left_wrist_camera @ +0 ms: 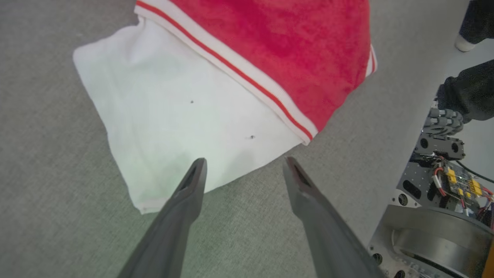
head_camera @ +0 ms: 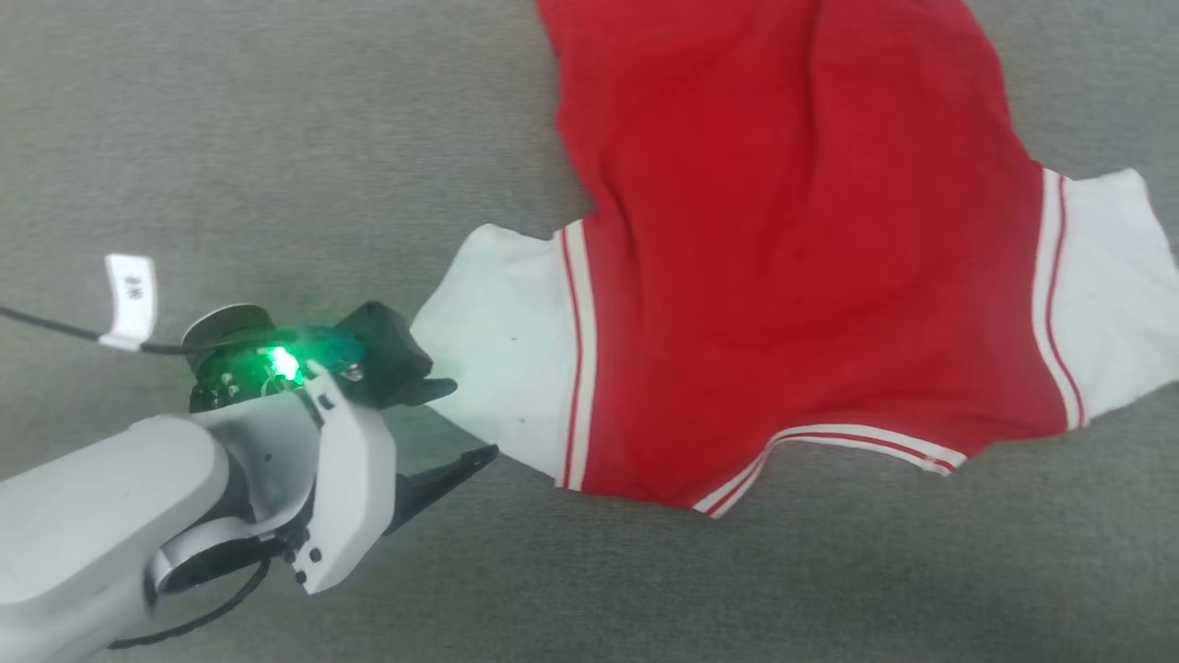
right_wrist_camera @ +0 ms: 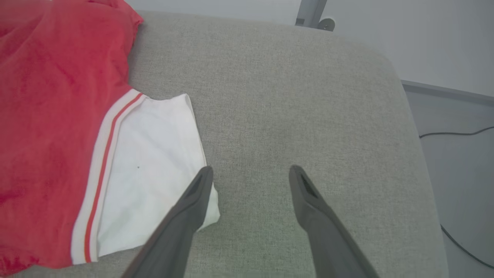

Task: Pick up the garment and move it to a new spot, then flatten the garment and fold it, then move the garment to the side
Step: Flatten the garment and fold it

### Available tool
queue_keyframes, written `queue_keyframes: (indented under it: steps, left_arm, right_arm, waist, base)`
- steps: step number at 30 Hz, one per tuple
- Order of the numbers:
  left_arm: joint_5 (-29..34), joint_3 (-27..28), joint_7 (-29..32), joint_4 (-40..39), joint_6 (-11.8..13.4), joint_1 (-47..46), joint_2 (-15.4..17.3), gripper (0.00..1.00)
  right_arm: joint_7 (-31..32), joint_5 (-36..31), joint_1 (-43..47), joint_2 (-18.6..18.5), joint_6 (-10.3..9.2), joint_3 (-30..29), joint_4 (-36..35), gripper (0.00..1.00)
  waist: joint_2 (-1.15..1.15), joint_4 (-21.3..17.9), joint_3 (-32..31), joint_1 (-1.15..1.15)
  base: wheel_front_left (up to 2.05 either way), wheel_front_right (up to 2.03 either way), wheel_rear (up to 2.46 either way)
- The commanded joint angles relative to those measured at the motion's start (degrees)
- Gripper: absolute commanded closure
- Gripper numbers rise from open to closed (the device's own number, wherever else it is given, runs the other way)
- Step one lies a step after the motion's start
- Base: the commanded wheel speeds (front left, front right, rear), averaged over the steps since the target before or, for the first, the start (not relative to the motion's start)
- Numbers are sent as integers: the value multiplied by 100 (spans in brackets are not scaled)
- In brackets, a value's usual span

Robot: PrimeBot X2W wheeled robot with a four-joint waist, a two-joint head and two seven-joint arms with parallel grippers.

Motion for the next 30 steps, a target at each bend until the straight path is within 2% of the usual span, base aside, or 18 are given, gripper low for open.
queue_keyframes:
  steps: [1,10,22,23,24,25,26,30]
  left_arm:
    - [48,-28,180,27,-11,-55,-34,0]
    - [41,-61,672,421,-11,435,-229,0]
    - [212,-93,374,1228,25,509,-615,0]
    - [218,-94,353,1316,32,501,-655,45]
    - [232,-98,332,1393,38,525,-700,60]
    - [194,-108,311,1472,38,555,-743,91]
    - [177,-118,297,1529,38,574,-782,100]
    - [16,-146,141,1632,37,597,-910,100]
  right_arm:
    - [-37,12,-12,58,1,4,-35,0]
    - [-108,76,-136,165,1,156,-58,0]
    - [-48,187,-256,85,1,423,-187,0]
    - [-31,194,-272,77,1,452,-201,0]
    - [8,190,-275,45,1,489,-235,0]
    - [46,185,-277,15,1,522,-269,0]
    - [91,201,-289,-9,1,574,-321,0]
    - [288,318,-321,-155,1,742,-503,0]
  waist:
    - [0,-116,24,0]
    - [0,-414,152,0]
    - [0,-582,213,0]
    - [0,-588,219,0]
    - [0,-593,222,0]
    - [0,-597,229,0]
    - [0,-604,236,0]
    - [0,-595,260,0]
  base:
    - [0,0,0]
    - [0,0,0]
    - [0,0,0]
    - [0,0,0]
    - [0,0,0]
    - [0,0,0]
    - [0,0,0]
    - [0,0,0]
